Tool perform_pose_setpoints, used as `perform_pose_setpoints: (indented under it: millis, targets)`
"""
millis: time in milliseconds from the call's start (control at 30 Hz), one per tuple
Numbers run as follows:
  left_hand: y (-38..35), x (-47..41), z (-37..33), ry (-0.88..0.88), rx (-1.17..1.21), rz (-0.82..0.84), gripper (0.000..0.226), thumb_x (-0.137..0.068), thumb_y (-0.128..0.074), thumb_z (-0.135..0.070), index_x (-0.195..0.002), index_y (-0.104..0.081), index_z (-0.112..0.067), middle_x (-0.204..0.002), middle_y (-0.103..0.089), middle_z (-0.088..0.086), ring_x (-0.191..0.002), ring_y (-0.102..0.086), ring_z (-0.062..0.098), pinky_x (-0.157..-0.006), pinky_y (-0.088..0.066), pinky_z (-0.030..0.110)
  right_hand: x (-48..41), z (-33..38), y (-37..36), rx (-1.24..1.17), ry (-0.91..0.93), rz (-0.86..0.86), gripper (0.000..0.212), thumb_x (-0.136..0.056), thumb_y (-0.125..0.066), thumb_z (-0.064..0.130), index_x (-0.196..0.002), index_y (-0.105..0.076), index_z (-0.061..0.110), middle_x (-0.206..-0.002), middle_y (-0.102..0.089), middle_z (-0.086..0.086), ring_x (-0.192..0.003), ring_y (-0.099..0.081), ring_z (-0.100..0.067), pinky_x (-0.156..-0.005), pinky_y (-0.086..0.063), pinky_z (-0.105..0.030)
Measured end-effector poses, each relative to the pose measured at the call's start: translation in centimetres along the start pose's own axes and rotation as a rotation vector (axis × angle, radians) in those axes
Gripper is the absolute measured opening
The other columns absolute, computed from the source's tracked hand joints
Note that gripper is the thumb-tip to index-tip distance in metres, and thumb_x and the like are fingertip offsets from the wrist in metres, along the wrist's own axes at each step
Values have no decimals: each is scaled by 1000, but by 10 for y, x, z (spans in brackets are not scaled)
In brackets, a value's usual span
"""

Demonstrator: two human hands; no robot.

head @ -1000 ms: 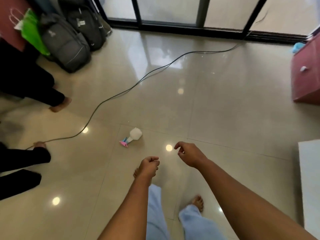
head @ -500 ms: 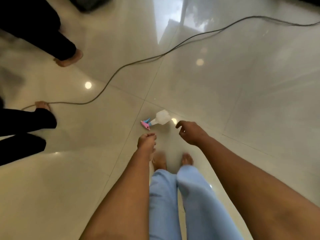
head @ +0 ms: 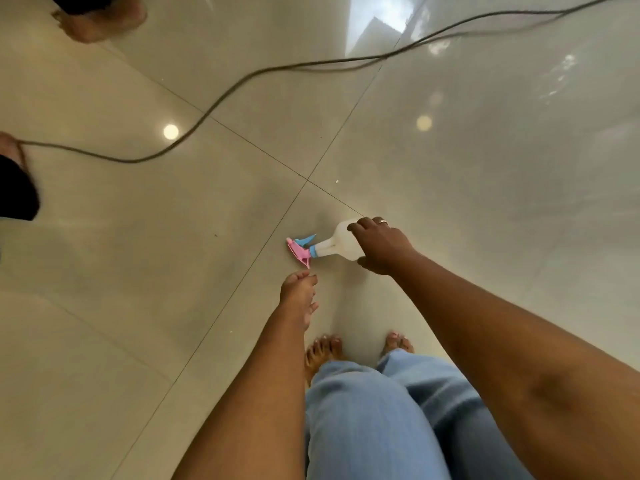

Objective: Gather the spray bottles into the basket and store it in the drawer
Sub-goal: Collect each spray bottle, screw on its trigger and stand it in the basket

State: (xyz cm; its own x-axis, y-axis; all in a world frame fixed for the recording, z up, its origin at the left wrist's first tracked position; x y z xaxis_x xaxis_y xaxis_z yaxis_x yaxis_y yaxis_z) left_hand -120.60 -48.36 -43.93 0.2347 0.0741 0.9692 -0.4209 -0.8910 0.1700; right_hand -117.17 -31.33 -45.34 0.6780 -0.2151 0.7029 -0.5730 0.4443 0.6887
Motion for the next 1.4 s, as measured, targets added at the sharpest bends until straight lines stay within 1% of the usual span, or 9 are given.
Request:
perform_pose_setpoints:
  millis: [100,200,400,533,700,800,1033,1200,1400]
  targets:
    - [-7,-42,-2,7,29,-2,34,-95,-47,-8,-129,-50,-11,-127,-52,11,-115,-50,27,-102,-43,42,-42,2,-29,142,26,17,93,-74,-76,30,-146,-19,21,-149,-30,-8,-137,-29,-32,-96,-44,-46]
    - [-18,-68,-5,17,32,14,36,-96,-48,-13,-132,-47,-12,-139,-48,11,-127,-47,29,-105,-42,42,-74,3,-51,266,32,55,110,-64,-83,34,-147,-11,25,-148,-29,-10,-137,-29,-34,-93,-46,-46]
    - [-23,-60,3,46,35,65,43,-97,-46,-17,-139,-41,-11,-143,-44,10,-131,-43,27,-107,-39,41,-68,10,-47,175,24,28,94,-62,-84,32,-137,-28,20,-130,-43,-10,-123,-41,-34,-70,-48,-39]
    - [-11,-18,1,28,63,43,51,-95,-50,-28,-141,-36,-11,-148,-39,10,-135,-38,29,-109,-36,44,-26,18,-14,-163,-36,7,95,-59,-83,40,-136,-30,24,-131,-44,-8,-121,-42,-34,-82,-49,-43]
    - [4,71,-27,-131,85,53,57,-91,-57,-36,-141,-38,-17,-141,-46,8,-132,-41,28,-106,-38,43,61,36,47,-526,-52,-12,91,-54,-84,43,-130,-35,27,-120,-49,-7,-108,-48,-28,-89,-48,-40]
    - [10,144,-43,-232,98,110,41,-89,-60,-34,-126,-52,-19,-124,-60,5,-119,-55,26,-94,-47,41,130,53,88,-704,-18,-44,86,-57,-84,41,-128,-38,26,-121,-51,-5,-106,-51,-22,-86,-49,-34]
    - [10,338,-77,-478,-28,226,26,-86,-65,-26,-109,-55,-20,-100,-64,5,-86,-63,20,-73,-54,33,296,63,193,-1059,-108,-129,80,-64,-83,35,-130,-39,27,-121,-55,-2,-103,-57,-18,-81,-51,-28]
    - [-7,455,-81,-582,-239,345,40,-83,-66,-36,-119,-55,-22,-106,-65,6,-96,-64,28,-81,-55,44,404,54,247,-1266,-148,-251,60,-78,-69,45,-129,-39,31,-120,-53,0,-100,-59,-16,-81,-55,-31]
    - [-59,567,-57,-741,-521,587,42,-85,-62,-38,-122,-54,-21,-107,-65,4,-85,-63,20,-69,-53,32,532,21,267,-1409,-236,-453,43,-89,-50,50,-126,-40,32,-115,-53,6,-99,-59,-13,-76,-54,-27]
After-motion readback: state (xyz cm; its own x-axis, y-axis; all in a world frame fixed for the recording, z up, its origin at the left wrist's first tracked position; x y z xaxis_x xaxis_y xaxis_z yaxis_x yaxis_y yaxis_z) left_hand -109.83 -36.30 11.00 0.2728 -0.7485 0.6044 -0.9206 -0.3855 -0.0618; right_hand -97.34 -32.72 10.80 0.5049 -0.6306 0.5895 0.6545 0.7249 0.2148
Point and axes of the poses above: each hand's wrist, its own x-axis away from the middle knuckle, its own y-axis out of the back of the hand, z = x × y, the point moved 4 cm from there along -x, towards the middle knuckle
